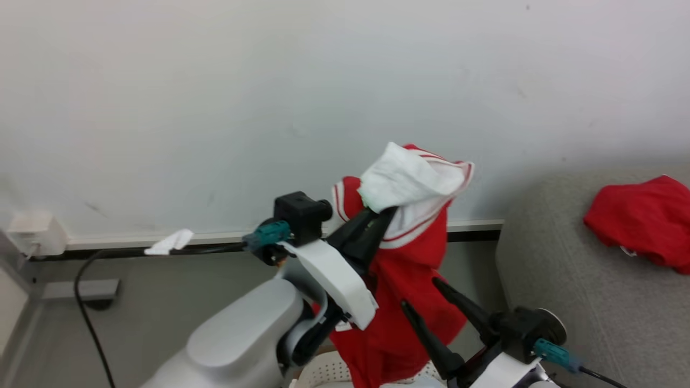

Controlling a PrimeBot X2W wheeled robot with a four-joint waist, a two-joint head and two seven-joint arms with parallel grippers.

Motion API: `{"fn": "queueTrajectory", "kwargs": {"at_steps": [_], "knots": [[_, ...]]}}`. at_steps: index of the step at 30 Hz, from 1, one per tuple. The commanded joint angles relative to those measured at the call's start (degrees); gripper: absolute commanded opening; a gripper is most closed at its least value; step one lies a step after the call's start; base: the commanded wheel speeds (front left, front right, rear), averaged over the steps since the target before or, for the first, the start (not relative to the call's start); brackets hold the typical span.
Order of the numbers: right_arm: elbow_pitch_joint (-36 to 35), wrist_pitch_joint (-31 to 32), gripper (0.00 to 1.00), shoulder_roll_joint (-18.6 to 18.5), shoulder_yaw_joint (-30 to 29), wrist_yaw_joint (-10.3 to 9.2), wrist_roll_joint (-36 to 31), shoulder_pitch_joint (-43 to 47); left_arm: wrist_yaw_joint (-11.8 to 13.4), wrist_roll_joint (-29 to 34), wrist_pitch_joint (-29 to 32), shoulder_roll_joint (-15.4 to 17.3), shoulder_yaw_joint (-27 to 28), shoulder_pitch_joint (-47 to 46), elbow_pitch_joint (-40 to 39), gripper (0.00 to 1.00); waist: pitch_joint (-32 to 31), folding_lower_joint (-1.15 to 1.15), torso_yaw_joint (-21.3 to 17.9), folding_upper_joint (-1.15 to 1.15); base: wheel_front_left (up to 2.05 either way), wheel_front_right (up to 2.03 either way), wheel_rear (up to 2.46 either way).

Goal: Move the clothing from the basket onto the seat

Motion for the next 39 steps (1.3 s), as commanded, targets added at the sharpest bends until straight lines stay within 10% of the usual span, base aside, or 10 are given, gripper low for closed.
{"fn": "queueTrajectory", "kwargs": {"at_steps": [1,20,21,23,24,39], "knots": [[0.9,-0.2,1.0,0.3,0.3,-0.13,0.3,-0.9,-0.2,0.3,-0.1,-0.3,-0.2,0.4,0.1,0.0,-0.3,0.0,1.4,0.0,0.0,0.0,0.0],[23.6,-2.3,1.0,4.7,-6.7,-0.13,1.7,-6.1,-3.8,-0.7,3.2,-7.0,-6.6,1.5,-1.2,0.0,-1.7,0.0,12.7,0.0,0.0,0.0,0.0],[23.1,-2.3,0.87,4.9,-7.0,-0.13,2.1,-5.8,-3.8,-0.7,3.2,-7.0,-6.6,1.4,-1.3,0.0,-1.6,0.0,12.9,0.0,0.0,0.0,0.0],[22.5,-2.3,0.07,4.8,-7.5,-0.13,2.5,-5.4,-3.7,-0.7,3.3,-7.0,-6.7,1.3,-1.2,0.0,-1.5,0.0,13.2,0.0,0.0,0.0,0.0],[22.2,-2.3,0.0,4.8,-7.6,-0.13,2.6,-5.2,-3.7,-0.8,3.3,-6.9,-6.6,1.3,-1.1,0.0,-1.5,0.0,13.3,0.0,0.0,0.0,0.0],[8.7,-2.2,0.0,3.8,-20.8,-0.13,-1.1,1.6,-2.5,-2.6,1.0,-4.7,-5.1,5.1,2.4,0.0,-0.9,0.0,10.5,0.0,0.0,0.0,0.0]]}}
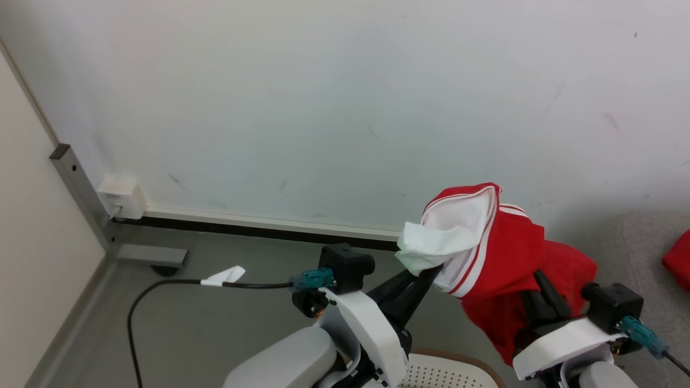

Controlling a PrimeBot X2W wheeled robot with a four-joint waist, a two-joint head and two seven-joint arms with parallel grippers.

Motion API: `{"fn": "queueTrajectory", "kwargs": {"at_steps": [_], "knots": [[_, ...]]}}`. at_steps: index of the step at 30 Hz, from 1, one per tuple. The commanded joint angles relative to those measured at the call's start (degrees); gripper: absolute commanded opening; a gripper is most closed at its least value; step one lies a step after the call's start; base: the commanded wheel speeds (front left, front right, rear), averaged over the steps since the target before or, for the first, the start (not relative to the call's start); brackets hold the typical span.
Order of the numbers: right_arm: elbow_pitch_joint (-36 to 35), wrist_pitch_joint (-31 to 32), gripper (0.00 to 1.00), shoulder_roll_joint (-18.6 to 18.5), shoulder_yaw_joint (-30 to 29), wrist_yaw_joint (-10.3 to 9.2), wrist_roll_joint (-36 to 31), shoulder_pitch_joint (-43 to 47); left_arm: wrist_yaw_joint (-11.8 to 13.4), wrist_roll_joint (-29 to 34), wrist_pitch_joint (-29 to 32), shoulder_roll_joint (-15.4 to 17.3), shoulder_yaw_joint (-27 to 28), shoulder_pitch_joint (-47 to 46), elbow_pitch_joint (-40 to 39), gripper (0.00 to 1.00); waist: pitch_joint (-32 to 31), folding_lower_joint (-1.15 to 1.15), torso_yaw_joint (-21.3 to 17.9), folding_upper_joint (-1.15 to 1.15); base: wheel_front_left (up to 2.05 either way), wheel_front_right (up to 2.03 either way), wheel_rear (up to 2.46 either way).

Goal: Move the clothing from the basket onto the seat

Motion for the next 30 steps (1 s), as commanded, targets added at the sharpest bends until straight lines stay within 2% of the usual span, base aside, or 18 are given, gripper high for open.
{"fn": "queueTrajectory", "kwargs": {"at_steps": [1,3,4,5,6,7,17,24,28,30], "knots": [[-1.7,-0.2,0.0,0.2,-1.3,-0.13,-1.2,1.7,0.3,-0.3,-0.3,0.5,-0.1,0.8,0.4,0.0,0.2,0.0,-0.5,0.0,0.0,0.0,0.0],[-4.7,-0.2,0.0,0.3,-3.4,-0.13,-2.3,3.2,0.1,0.0,-0.5,0.7,-0.5,1.3,0.5,0.03,0.3,0.0,-1.2,0.0,0.0,0.0,0.0],[-5.9,-0.2,0.0,0.4,-4.3,-0.13,-3.0,3.8,0.0,0.0,-0.5,0.8,-0.6,1.5,0.4,0.22,0.4,0.0,-1.7,0.0,0.0,0.0,0.0],[-6.8,-0.2,0.0,0.4,-5.1,-0.13,-3.5,4.3,0.0,0.1,-0.5,0.8,-0.7,1.6,0.3,0.48,0.4,0.0,-2.0,0.0,0.0,0.0,0.0],[-7.7,-0.2,0.0,0.5,-5.9,-0.13,-4.1,4.7,0.0,0.1,-0.6,0.9,-0.7,1.7,0.1,0.93,0.5,0.0,-2.5,0.0,0.0,0.0,0.0],[-8.4,-0.2,0.0,0.5,-6.4,-0.13,-4.6,4.9,-0.1,0.1,-0.7,0.9,-0.8,1.8,0.0,1.0,0.5,0.0,-3.1,0.0,0.0,0.0,0.0],[-12.3,-0.2,0.0,-2.7,-10.2,-0.13,-6.1,4.4,0.9,2.1,-1.9,1.5,-1.4,3.1,-1.0,1.0,1.7,0.0,-10.6,0.0,0.0,0.0,0.0],[-14.4,-0.2,0.0,-6.0,-12.7,-0.13,-5.6,4.7,1.4,2.8,-2.6,2.0,-0.5,3.8,-0.7,1.0,2.7,0.0,-17.6,0.0,0.0,0.0,0.0],[-15.2,-0.2,0.0,-6.7,-13.7,-0.13,-5.3,4.7,1.4,4.2,-2.9,2.2,-0.1,3.1,-1.0,1.0,3.6,0.0,-22.2,0.0,0.0,0.0,0.0],[-15.5,-0.2,0.0,-6.8,-14.0,-0.13,-5.2,4.8,1.3,4.7,-3.0,2.2,0.0,2.9,-1.1,1.0,3.8,0.0,-23.3,0.0,0.0,0.0,0.0]]}}
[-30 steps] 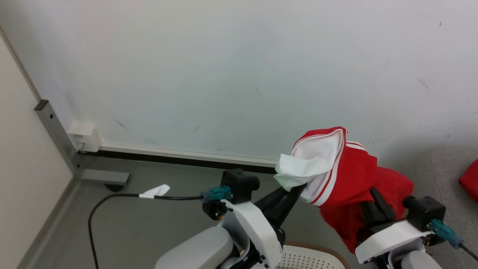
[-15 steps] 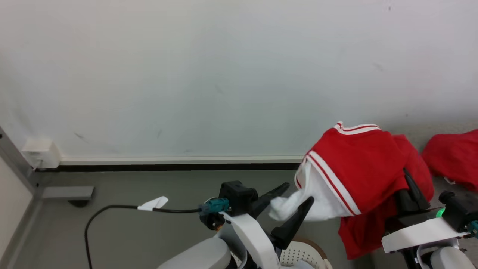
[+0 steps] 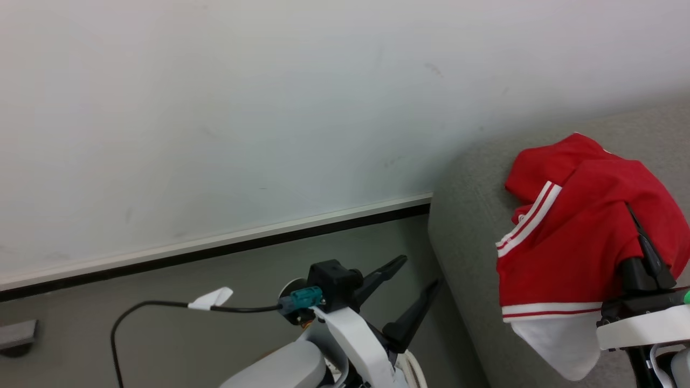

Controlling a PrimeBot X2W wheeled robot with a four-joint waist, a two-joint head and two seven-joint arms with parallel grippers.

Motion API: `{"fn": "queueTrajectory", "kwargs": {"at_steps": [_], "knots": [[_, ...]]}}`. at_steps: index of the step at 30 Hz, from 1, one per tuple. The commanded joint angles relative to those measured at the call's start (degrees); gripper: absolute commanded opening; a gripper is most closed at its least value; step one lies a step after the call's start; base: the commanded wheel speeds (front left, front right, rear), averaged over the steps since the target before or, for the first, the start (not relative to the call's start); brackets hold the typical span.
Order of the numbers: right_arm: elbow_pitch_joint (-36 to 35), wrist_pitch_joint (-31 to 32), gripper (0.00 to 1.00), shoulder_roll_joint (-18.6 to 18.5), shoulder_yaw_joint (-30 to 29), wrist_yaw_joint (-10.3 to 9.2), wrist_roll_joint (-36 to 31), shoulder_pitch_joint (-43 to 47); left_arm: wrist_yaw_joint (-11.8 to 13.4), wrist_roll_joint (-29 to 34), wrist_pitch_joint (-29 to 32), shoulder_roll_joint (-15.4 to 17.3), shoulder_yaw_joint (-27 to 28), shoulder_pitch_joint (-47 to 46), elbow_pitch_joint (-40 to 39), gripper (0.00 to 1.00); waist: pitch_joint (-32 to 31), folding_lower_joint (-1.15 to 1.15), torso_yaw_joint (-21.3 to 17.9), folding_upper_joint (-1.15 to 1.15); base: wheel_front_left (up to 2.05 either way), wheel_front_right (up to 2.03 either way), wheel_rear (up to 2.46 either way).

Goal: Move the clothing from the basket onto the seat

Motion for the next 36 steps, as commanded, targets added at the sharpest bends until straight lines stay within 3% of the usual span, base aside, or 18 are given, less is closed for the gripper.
{"fn": "queueTrajectory", "kwargs": {"at_steps": [1,8,16,25,36], "knots": [[-0.3,-0.2,0.0,-0.4,-0.1,-0.13,0.3,0.2,0.0,0.6,-0.2,0.3,0.2,-0.2,-0.1,1.0,1.0,0.0,-3.5,0.0,0.0,0.0,0.0],[-1.4,-0.2,0.0,-0.3,0.2,-0.13,0.6,1.1,0.7,5.1,-0.4,0.9,1.1,-0.6,2.0,1.0,2.3,0.0,-10.2,0.0,0.0,0.0,0.0],[-2.3,-0.2,0.0,0.0,0.0,-0.13,1.1,1.4,-0.2,8.8,-0.4,0.5,4.3,0.8,2.6,1.0,3.4,0.0,-13.9,0.0,0.0,0.0,0.0],[-3.2,-0.2,0.0,-0.6,-2.0,-0.13,0.8,0.2,-1.7,10.9,-0.4,-0.5,6.3,1.3,3.2,1.0,4.8,0.0,-14.1,0.0,0.0,0.0,0.0],[-2.1,-0.2,0.0,-4.0,-7.7,-0.13,6.3,-10.5,-3.0,12.8,0.3,0.1,6.4,-3.4,3.6,1.0,14.4,0.0,-10.1,0.0,0.0,0.0,0.0]]}}
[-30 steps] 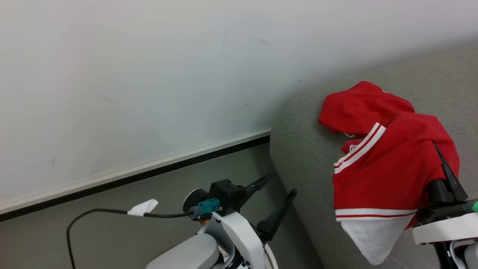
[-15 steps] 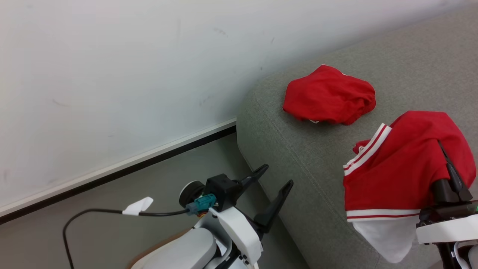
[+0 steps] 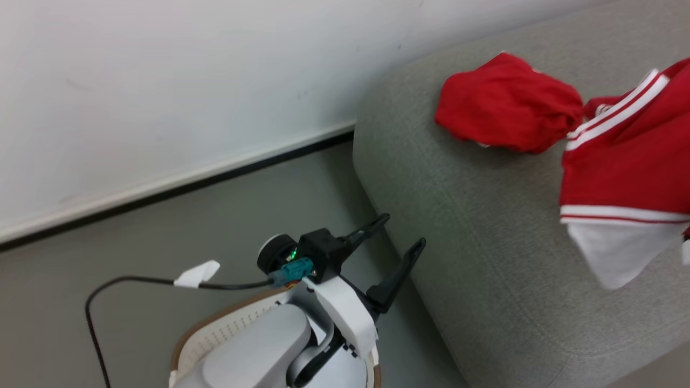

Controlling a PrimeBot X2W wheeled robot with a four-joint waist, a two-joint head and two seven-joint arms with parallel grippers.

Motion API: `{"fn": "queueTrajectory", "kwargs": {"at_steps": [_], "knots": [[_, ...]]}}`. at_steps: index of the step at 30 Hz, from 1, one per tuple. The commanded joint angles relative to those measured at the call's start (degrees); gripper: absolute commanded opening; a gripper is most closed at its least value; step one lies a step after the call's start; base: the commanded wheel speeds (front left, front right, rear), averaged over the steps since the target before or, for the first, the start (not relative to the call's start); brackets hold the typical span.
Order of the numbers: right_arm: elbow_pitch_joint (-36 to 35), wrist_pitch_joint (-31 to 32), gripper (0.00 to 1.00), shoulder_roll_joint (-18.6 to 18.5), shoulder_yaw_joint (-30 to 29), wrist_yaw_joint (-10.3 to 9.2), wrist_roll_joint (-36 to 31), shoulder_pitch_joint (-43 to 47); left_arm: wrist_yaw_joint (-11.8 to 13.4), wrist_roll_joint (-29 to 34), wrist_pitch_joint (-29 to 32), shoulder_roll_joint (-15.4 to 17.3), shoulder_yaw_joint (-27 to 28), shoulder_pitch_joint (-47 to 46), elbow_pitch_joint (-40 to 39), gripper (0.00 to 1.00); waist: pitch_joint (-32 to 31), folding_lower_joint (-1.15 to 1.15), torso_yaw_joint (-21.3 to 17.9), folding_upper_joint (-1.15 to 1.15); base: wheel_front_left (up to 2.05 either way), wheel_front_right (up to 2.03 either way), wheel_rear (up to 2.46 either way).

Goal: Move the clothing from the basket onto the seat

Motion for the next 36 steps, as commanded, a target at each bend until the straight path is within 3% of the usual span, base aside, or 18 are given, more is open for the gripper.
{"fn": "queueTrajectory", "kwargs": {"at_steps": [1,10,14,21,28,30,31,32,36], "knots": [[0.4,-0.2,0.0,-0.4,-0.4,-0.13,0.4,-1.6,-0.2,1.1,0.3,0.6,0.1,-0.8,0.0,1.0,3.6,-0.01,2.1,0.0,0.0,0.0,0.0],[6.0,-0.2,0.0,-5.3,-6.6,-0.13,4.4,-12.4,0.2,2.7,3.0,2.7,0.0,-5.6,-2.2,1.0,14.8,-0.01,6.2,0.0,0.0,0.0,0.0],[12.6,-0.1,0.0,-7.9,-7.6,-0.13,4.5,-16.7,0.4,2.9,3.2,2.9,0.2,-6.7,-2.9,1.0,18.2,-0.01,8.2,0.0,0.0,0.0,0.0],[30.7,1.5,0.0,-13.4,-3.5,-0.13,3.4,-22.4,0.7,3.4,2.9,2.4,0.3,-8.2,-3.1,1.0,22.4,-0.01,12.0,0.0,0.0,0.0,0.0],[44.8,12.5,0.0,-15.5,3.9,-0.13,4.1,-24.9,0.6,2.8,1.7,2.2,0.6,-8.3,-2.2,1.0,22.8,-0.01,14.1,0.0,0.0,0.0,0.0],[46.0,16.0,0.37,-15.4,6.1,-0.13,6.1,-24.6,0.5,2.3,1.1,1.8,0.9,-7.7,-1.7,1.0,21.5,-0.01,14.2,0.0,0.0,0.0,0.0],[46.5,17.4,0.64,-15.8,6.9,-0.14,7.1,-24.4,0.3,2.1,0.9,1.6,1.0,-7.2,-1.4,1.0,20.8,-0.01,14.2,0.0,0.0,0.0,0.0],[46.9,18.6,1.0,-15.9,7.9,-0.13,7.7,-24.0,0.3,2.0,0.6,1.4,1.1,-6.8,-0.9,1.0,19.8,-0.01,14.1,0.0,0.0,0.0,0.0],[46.9,23.1,1.0,-17.0,12.1,-0.13,10.7,-22.6,-0.1,1.1,0.0,0.6,1.7,-5.3,0.7,1.0,15.3,-0.01,13.5,0.0,0.0,0.0,0.0]]}}
